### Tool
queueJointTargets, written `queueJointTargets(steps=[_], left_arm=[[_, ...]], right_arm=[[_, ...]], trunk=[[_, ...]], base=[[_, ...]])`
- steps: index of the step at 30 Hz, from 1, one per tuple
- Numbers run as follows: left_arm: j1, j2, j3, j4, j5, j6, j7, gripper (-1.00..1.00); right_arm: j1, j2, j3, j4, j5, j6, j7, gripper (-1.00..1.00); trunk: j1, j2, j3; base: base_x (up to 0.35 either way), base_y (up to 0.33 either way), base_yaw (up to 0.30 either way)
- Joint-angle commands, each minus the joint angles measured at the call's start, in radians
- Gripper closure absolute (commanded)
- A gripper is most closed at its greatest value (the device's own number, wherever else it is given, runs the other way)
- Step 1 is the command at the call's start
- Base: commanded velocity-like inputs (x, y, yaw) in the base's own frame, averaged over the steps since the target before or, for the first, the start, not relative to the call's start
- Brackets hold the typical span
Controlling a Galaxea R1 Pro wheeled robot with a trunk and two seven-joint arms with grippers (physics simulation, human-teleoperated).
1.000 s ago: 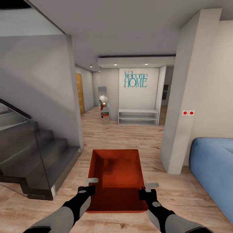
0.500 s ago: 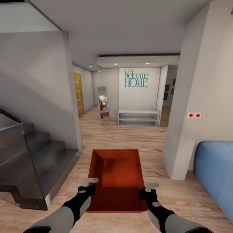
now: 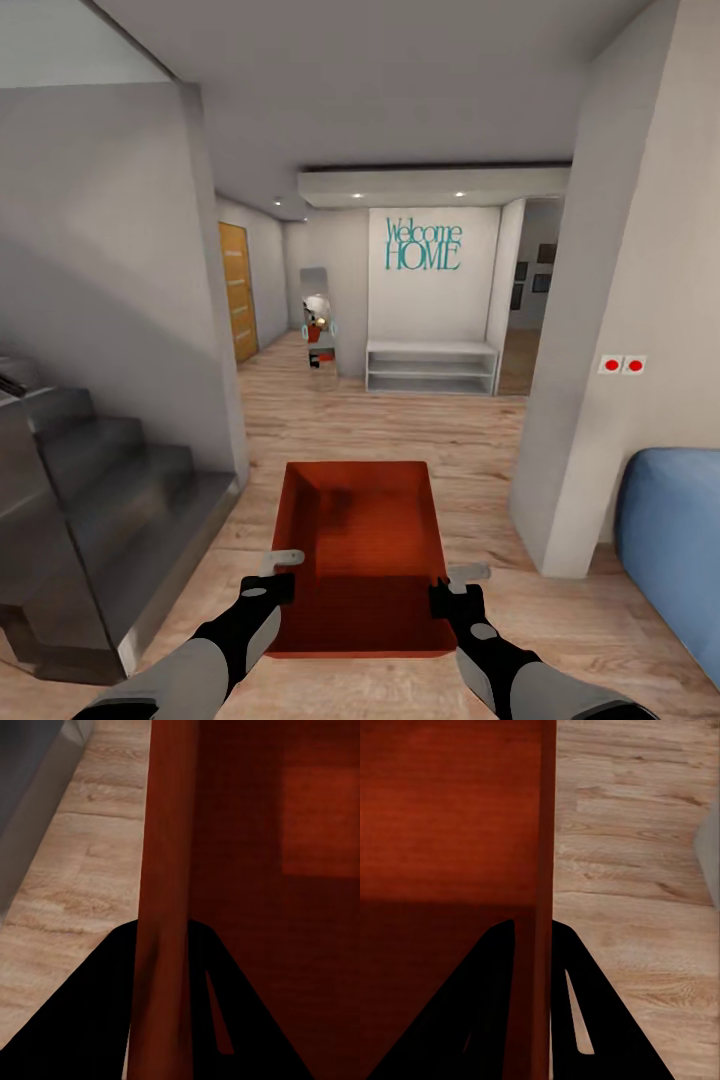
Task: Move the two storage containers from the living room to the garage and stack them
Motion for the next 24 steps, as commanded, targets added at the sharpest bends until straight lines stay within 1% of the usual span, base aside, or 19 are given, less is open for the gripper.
queueJointTargets(steps=[1, 24], left_arm=[[0.0, 0.003, 0.027, 0.002, -0.004, 0.005, 0.009, 1.0], [0.0, 0.008, 0.027, 0.005, -0.004, 0.004, 0.008, 1.0]], right_arm=[[-0.002, 0.0, -0.069, -0.002, -0.018, -0.032, -0.016, 1.0], [-0.002, 0.001, -0.069, 0.0, -0.02, -0.033, -0.016, 1.0]], trunk=[[0.001, -0.001, -0.002], [0.001, -0.001, -0.002]], base=[[0.321, 0.0, 0.0], [0.321, 0.0, 0.0]])
